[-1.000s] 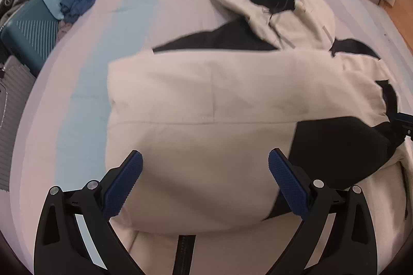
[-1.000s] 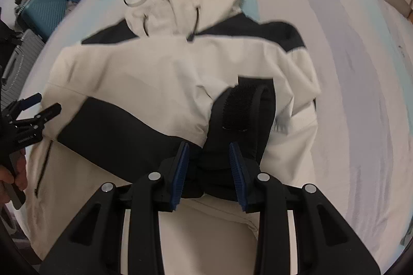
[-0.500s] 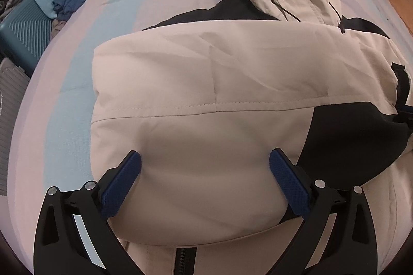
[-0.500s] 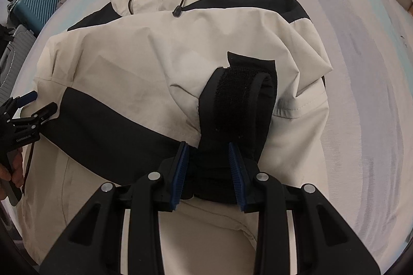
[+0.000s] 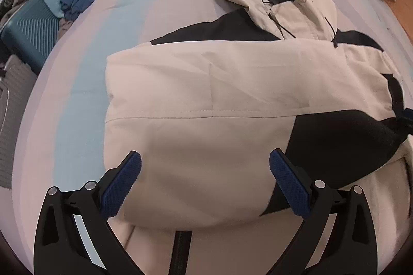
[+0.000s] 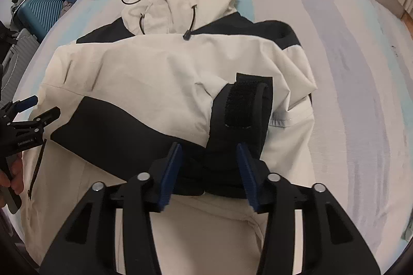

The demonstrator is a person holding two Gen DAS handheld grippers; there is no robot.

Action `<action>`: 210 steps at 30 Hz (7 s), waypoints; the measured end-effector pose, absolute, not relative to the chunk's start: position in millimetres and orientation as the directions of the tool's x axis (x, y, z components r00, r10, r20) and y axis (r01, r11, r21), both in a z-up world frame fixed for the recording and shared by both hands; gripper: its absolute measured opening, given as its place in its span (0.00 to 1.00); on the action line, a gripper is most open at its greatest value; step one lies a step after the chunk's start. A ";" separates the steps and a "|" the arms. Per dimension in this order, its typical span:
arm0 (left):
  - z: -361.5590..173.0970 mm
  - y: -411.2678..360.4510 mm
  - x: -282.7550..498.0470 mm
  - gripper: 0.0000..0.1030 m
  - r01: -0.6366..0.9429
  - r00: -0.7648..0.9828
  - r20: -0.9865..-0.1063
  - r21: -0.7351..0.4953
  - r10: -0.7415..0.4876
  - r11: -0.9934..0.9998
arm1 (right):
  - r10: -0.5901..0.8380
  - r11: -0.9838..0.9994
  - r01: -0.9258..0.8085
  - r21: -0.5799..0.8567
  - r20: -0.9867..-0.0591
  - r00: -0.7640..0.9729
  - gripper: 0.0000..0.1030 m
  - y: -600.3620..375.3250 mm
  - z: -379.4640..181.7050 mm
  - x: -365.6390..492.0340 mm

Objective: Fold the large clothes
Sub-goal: 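Release the black cuff with the right tool and lift away, then reach both tools to the cream hood and grasp its edge, then lift the hood with both tools and flip it onto the jacket body, then open both tools to release the hood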

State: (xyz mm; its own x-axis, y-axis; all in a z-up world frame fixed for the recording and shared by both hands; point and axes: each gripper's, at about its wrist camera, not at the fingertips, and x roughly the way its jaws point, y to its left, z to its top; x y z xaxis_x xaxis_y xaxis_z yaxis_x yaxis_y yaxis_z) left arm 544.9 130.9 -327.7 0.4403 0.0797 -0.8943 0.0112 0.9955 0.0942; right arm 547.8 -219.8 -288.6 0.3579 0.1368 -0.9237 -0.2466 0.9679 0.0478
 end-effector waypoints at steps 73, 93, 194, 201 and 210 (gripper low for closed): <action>-312.0 135.5 929.3 0.94 0.228 0.385 -0.887 -0.175 -0.254 0.958 | 0.340 0.810 -0.583 0.058 -0.856 0.389 0.80 -129.5 -267.2 914.2; -352.4 135.2 953.8 0.84 0.191 0.327 -0.896 -0.248 -0.300 0.950 | 0.370 0.826 -0.544 0.147 -0.869 0.328 0.70 -121.6 -303.5 931.3; -339.4 127.5 474.8 0.59 0.233 0.562 -0.820 0.031 -0.109 0.972 | 0.327 0.918 -0.339 0.206 -0.877 0.352 0.13 -201.1 -344.8 552.2; -322.0 145.4 451.8 0.61 0.214 0.515 -0.845 -0.038 -0.146 0.976 | 0.226 0.931 -0.353 0.094 -0.908 0.354 0.60 -208.5 -328.2 519.4; -255.0 151.1 458.5 0.67 0.252 0.563 -0.797 -0.087 -0.219 0.964 | 0.296 0.920 -0.359 0.154 -0.875 0.383 0.60 -207.3 -262.9 515.1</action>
